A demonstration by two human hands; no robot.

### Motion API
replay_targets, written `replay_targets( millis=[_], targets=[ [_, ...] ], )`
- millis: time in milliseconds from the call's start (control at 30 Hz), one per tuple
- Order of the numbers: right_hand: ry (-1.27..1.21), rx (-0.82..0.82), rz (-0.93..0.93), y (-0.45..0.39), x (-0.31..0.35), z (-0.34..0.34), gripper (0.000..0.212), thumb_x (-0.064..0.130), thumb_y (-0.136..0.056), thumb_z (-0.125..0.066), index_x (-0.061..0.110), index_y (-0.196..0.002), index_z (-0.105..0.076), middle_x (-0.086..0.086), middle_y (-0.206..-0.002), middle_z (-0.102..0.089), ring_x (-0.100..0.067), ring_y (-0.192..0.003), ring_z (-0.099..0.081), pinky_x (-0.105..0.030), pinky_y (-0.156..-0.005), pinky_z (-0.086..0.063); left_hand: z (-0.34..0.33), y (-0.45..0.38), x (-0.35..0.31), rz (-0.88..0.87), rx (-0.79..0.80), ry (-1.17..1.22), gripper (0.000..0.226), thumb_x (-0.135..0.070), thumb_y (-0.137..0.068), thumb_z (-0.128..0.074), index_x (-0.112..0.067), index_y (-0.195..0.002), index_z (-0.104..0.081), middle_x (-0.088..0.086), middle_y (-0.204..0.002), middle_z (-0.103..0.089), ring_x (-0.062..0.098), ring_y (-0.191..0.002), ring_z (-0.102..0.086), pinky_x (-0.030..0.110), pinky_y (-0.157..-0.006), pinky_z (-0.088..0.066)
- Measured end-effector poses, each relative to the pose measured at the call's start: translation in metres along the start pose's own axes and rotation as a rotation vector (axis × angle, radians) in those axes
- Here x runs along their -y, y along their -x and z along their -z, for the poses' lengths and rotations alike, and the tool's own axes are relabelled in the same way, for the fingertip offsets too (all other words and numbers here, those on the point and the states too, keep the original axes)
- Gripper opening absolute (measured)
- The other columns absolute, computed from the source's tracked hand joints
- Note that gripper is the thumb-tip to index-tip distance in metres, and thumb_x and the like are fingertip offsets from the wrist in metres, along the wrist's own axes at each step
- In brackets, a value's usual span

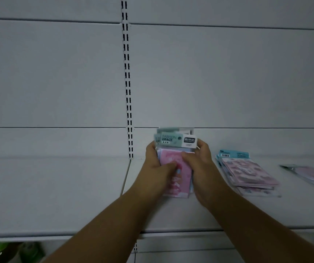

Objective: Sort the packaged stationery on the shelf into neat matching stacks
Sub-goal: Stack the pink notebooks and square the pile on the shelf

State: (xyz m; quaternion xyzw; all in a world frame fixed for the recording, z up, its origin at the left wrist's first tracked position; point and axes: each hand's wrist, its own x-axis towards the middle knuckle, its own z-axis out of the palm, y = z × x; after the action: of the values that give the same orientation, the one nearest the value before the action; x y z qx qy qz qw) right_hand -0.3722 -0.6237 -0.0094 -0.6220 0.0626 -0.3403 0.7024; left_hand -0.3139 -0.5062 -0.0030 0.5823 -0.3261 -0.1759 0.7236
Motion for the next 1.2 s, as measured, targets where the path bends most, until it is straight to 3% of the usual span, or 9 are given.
replay_targets(
  millis=[100, 200, 400, 533, 633, 833, 1000, 1100, 1200],
  targets=[
    [0.084, 0.028, 0.035, 0.008, 0.001, -0.005, 0.038, 0.021, -0.087, -0.058, 0.034, -0.122, -0.05, 0.002, -0.116, -0.069, -0.022, -0.101, -0.069, -0.045, -0.082, -0.058, -0.003, 0.007, 0.001, -0.011, 0.002, 0.04, 0.045, -0.009, -0.094, -0.058, -0.037, -0.128, -0.046, -0.01, -0.113, -0.07, 0.014, -0.097, -0.071, 0.036, -0.075, -0.061],
    [0.082, 0.028, 0.022, 0.013, 0.001, -0.004, 0.028, 0.015, -0.094, -0.053, 0.034, -0.115, -0.05, 0.004, -0.11, -0.069, -0.018, -0.093, -0.071, -0.033, -0.07, -0.06, -0.001, 0.009, 0.004, 0.024, 0.016, 0.027, 0.041, -0.014, -0.095, -0.058, -0.032, -0.129, -0.046, -0.003, -0.123, -0.065, 0.021, -0.104, -0.068, 0.047, -0.086, -0.058],
    [0.112, 0.083, -0.1, 0.018, -0.001, 0.001, 0.018, 0.024, -0.099, -0.043, 0.036, -0.111, -0.05, 0.0, -0.109, -0.068, -0.018, -0.089, -0.072, -0.032, -0.067, -0.06, 0.009, 0.011, 0.005, 0.104, 0.1, 0.038, 0.04, -0.012, -0.091, -0.06, -0.029, -0.126, -0.048, 0.007, -0.122, -0.066, 0.028, -0.104, -0.068, 0.054, -0.09, -0.054],
    [0.274, 0.189, -0.11, 0.019, 0.003, 0.012, 0.019, 0.024, -0.097, -0.049, 0.039, -0.11, -0.047, 0.005, -0.11, -0.065, -0.013, -0.091, -0.07, -0.03, -0.07, -0.059, 0.015, 0.014, 0.005, 0.102, 0.158, -0.078, 0.045, -0.004, -0.094, -0.055, -0.03, -0.128, -0.042, 0.005, -0.12, -0.066, 0.022, -0.104, -0.068, 0.047, -0.089, -0.056],
    [0.524, 0.315, -0.063, 0.016, 0.013, 0.028, 0.025, 0.028, -0.092, -0.059, 0.041, -0.11, -0.047, 0.012, -0.112, -0.064, -0.007, -0.098, -0.066, -0.025, -0.077, -0.057, 0.024, 0.016, 0.002, 0.066, 0.212, -0.259, 0.045, -0.008, -0.096, -0.053, -0.034, -0.129, -0.036, -0.004, -0.116, -0.066, 0.005, -0.099, -0.068, 0.028, -0.081, -0.059],
    [0.626, 0.347, 0.016, 0.018, 0.015, 0.041, 0.03, 0.026, -0.086, -0.066, 0.031, -0.114, -0.056, 0.01, -0.104, -0.069, 0.0, -0.091, -0.067, -0.015, -0.072, -0.056, 0.039, 0.011, -0.005, 0.004, 0.238, -0.536, 0.047, -0.014, -0.09, -0.065, -0.037, -0.122, -0.042, -0.01, -0.111, -0.065, 0.001, -0.097, -0.066, 0.017, -0.069, -0.057],
    [0.694, 0.293, 0.06, 0.014, 0.012, 0.042, 0.023, 0.029, -0.082, -0.071, 0.036, -0.099, -0.057, 0.011, -0.096, -0.07, 0.0, -0.086, -0.068, -0.015, -0.072, -0.056, 0.046, 0.005, -0.006, -0.068, 0.182, -0.699, 0.05, -0.022, -0.083, -0.074, -0.035, -0.122, -0.046, -0.007, -0.103, -0.069, 0.007, -0.094, -0.068, 0.028, -0.078, -0.06],
    [0.714, 0.287, 0.089, 0.015, 0.01, 0.043, 0.024, 0.03, -0.081, -0.072, 0.032, -0.101, -0.059, 0.011, -0.095, -0.07, 0.004, -0.085, -0.066, -0.011, -0.067, -0.054, 0.046, 0.007, 0.0, -0.068, 0.155, -0.65, 0.048, -0.022, -0.082, -0.075, -0.04, -0.118, -0.048, -0.007, -0.1, -0.069, 0.006, -0.089, -0.07, 0.026, -0.073, -0.061],
    [0.695, 0.263, 0.09, 0.015, 0.009, 0.044, 0.027, 0.025, -0.08, -0.074, 0.025, -0.105, -0.062, 0.008, -0.097, -0.072, -0.002, -0.084, -0.068, -0.017, -0.072, -0.057, 0.046, 0.007, 0.002, -0.068, 0.125, -0.652, 0.045, -0.022, -0.081, -0.076, -0.04, -0.113, -0.05, -0.008, -0.098, -0.069, 0.003, -0.087, -0.07, 0.022, -0.069, -0.06]
  ],
)
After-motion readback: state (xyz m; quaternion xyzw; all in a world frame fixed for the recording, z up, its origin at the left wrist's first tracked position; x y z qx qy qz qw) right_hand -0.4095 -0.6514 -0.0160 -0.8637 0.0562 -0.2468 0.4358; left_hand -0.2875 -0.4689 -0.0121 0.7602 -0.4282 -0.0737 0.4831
